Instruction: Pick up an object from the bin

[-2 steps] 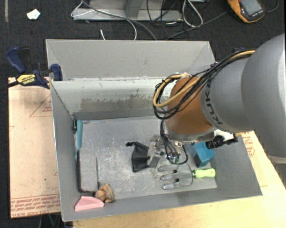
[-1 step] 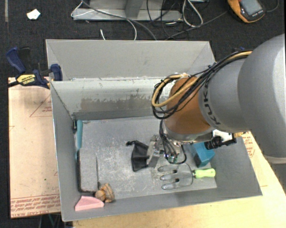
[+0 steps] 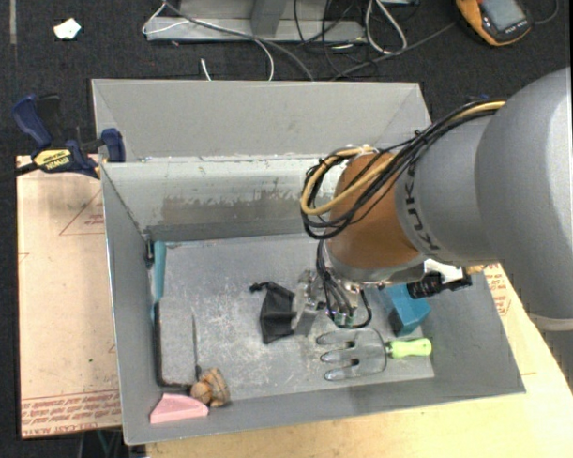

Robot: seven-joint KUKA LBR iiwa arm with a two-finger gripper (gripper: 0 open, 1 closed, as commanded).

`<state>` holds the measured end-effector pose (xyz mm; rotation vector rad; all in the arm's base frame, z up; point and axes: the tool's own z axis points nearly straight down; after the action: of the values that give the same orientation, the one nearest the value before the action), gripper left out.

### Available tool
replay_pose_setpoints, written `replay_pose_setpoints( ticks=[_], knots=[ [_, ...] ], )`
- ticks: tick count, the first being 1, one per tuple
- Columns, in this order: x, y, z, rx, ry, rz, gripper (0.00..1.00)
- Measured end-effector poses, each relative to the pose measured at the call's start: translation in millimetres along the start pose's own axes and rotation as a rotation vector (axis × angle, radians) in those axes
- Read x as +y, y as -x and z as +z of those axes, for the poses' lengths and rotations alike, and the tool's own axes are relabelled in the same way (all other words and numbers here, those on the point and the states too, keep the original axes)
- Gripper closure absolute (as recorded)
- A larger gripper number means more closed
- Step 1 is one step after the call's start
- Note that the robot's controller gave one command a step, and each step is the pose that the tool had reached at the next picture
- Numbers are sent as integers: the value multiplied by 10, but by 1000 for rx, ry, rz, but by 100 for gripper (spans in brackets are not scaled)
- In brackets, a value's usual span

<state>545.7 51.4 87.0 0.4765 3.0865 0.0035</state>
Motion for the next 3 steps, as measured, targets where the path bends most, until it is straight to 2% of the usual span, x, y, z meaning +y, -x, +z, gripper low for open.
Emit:
replay_pose_setpoints(
  ticks=[1,2,3],
  knots=[
    [-40,124,-134,0,0,-18,100],
    [78,2,-163,2,-1,-31,100],
    [141,169,112,-3,2,12,100]
  ],
)
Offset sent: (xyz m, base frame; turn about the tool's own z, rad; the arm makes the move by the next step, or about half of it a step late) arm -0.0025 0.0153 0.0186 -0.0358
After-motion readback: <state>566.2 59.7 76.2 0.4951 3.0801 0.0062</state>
